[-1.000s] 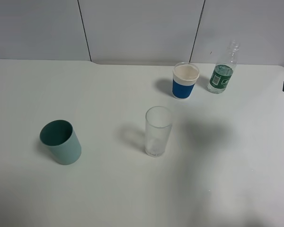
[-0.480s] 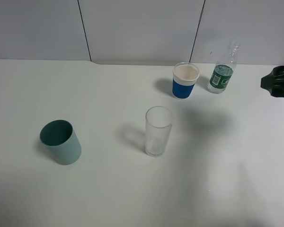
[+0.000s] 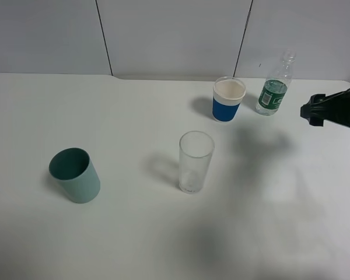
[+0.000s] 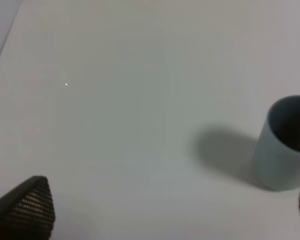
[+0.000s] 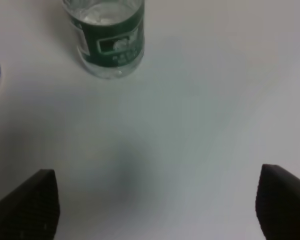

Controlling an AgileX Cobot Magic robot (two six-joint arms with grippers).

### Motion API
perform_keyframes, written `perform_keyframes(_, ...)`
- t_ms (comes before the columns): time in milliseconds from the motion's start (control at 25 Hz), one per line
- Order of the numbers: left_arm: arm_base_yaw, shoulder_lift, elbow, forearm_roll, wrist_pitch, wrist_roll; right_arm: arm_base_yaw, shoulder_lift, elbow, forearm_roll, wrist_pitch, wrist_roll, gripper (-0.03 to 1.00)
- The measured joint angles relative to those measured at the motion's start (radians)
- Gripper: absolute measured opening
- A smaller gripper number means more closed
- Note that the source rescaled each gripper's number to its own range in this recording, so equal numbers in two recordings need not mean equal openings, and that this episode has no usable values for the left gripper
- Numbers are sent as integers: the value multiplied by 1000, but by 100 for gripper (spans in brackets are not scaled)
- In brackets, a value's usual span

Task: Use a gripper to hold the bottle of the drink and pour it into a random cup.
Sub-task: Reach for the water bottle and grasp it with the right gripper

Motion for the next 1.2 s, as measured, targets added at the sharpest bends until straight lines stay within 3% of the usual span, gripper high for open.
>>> perform_keyframes(480,0,0,0,0,0,0,-3,300,-1,-17,-440,-60,76)
perform_keyframes(840,0,0,0,0,0,0,-24,397,-2,186,-588,-254,76)
perform_keyframes(1200,0,0,0,0,0,0,-24,479,-6,186,-788,-268,76)
